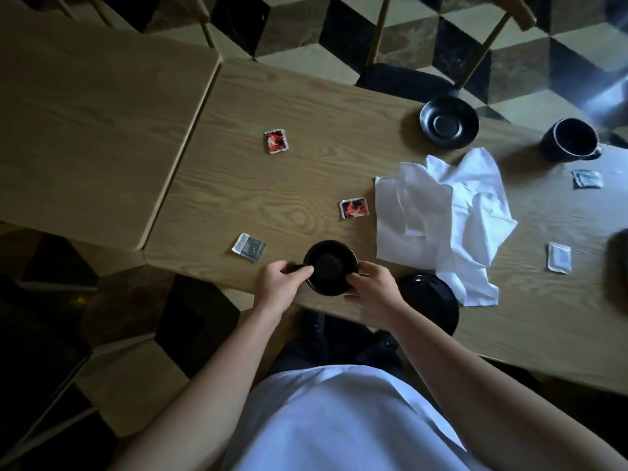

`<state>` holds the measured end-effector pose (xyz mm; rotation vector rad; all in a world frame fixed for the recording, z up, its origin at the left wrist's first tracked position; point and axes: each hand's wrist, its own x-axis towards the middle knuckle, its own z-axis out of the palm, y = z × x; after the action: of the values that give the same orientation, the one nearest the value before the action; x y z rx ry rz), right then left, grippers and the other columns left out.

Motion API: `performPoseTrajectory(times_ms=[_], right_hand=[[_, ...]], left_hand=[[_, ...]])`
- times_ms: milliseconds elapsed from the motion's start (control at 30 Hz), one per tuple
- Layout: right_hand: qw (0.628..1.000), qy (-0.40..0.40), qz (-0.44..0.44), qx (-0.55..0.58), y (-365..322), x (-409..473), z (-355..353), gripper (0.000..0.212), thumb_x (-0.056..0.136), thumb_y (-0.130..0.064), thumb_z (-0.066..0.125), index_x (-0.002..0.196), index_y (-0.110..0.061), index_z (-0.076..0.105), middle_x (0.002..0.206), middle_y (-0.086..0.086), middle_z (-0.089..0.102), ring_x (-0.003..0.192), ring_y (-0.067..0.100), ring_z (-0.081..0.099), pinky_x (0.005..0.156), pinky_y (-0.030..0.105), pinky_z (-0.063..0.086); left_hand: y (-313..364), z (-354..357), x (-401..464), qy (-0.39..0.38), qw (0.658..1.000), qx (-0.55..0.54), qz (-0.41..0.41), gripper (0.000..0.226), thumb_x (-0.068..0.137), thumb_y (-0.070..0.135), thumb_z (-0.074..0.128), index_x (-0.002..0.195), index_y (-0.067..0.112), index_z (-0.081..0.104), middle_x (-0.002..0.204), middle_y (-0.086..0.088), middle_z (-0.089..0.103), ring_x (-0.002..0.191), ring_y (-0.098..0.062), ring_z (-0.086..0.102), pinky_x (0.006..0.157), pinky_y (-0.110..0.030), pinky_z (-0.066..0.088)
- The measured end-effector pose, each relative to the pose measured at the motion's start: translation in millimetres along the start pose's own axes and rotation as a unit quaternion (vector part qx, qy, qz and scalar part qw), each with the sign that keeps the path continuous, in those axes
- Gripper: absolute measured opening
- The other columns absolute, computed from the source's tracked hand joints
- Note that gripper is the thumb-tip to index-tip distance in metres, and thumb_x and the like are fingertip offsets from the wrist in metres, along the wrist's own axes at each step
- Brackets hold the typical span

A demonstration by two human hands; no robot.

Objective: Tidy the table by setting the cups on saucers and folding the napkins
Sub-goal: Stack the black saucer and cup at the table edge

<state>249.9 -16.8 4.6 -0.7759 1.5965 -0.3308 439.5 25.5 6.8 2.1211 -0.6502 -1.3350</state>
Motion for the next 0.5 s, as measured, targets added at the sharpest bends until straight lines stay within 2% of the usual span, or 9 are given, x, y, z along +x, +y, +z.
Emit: performPoseTrajectory(times_ms=[133, 233, 333, 500], right_hand=[[0.998, 0.048, 0.007, 0.039, 22.9, -23.8, -58.5, 0.026, 0.084, -0.004, 0.063, 0.104, -0.016, 0.075, 0.089, 0.016, 0.076, 0.079, 0.031, 0.076, 0.075, 0.048, 0.063], [0.992, 0.083, 0.032, 0.088, 43.5, -41.1, -95.4, 0.025, 0.083, -0.004, 0.061, 0.098, -0.015, 0.076, 0.071, 0.009, 0.074, 0.068, 0.024, 0.075, 0.068, 0.038, 0.064], [0.984, 0.117, 0.047, 0.124, 63.5, -53.7, -119.8, 0.022, 0.082, -0.006, 0.06, 0.09, -0.018, 0.076, 0.066, 0.005, 0.074, 0.062, 0.016, 0.074, 0.056, 0.025, 0.058], [0.969, 0.158, 0.074, 0.173, 88.9, -55.9, -145.6, 0.015, 0.084, -0.006, 0.063, 0.095, -0.012, 0.071, 0.07, 0.01, 0.069, 0.059, 0.017, 0.066, 0.054, 0.025, 0.058]], left_hand=[[16.8, 45.3, -21.4, -0.074, 0.994, 0.067, 0.045, 0.04, 0.065, 0.048, 0.076, 0.077, 0.01, 0.076, 0.075, -0.006, 0.076, 0.078, -0.023, 0.071, 0.066, -0.033, 0.054], [25.4, 86.0, -36.0, -0.107, 0.99, 0.078, 0.047, 0.027, 0.067, 0.038, 0.079, 0.075, 0.012, 0.076, 0.073, 0.0, 0.075, 0.069, -0.016, 0.066, 0.059, -0.021, 0.048], [31.6, 119.5, -44.2, -0.138, 0.98, 0.13, 0.063, 0.036, 0.064, 0.04, 0.075, 0.074, 0.006, 0.071, 0.065, 0.003, 0.06, 0.063, -0.014, 0.052, 0.061, -0.027, 0.042], [36.0, 153.6, -50.8, -0.153, 0.963, 0.208, 0.076, 0.025, 0.062, 0.046, 0.076, 0.06, 0.025, 0.062, 0.07, 0.008, 0.063, 0.072, -0.013, 0.057, 0.07, -0.027, 0.047]])
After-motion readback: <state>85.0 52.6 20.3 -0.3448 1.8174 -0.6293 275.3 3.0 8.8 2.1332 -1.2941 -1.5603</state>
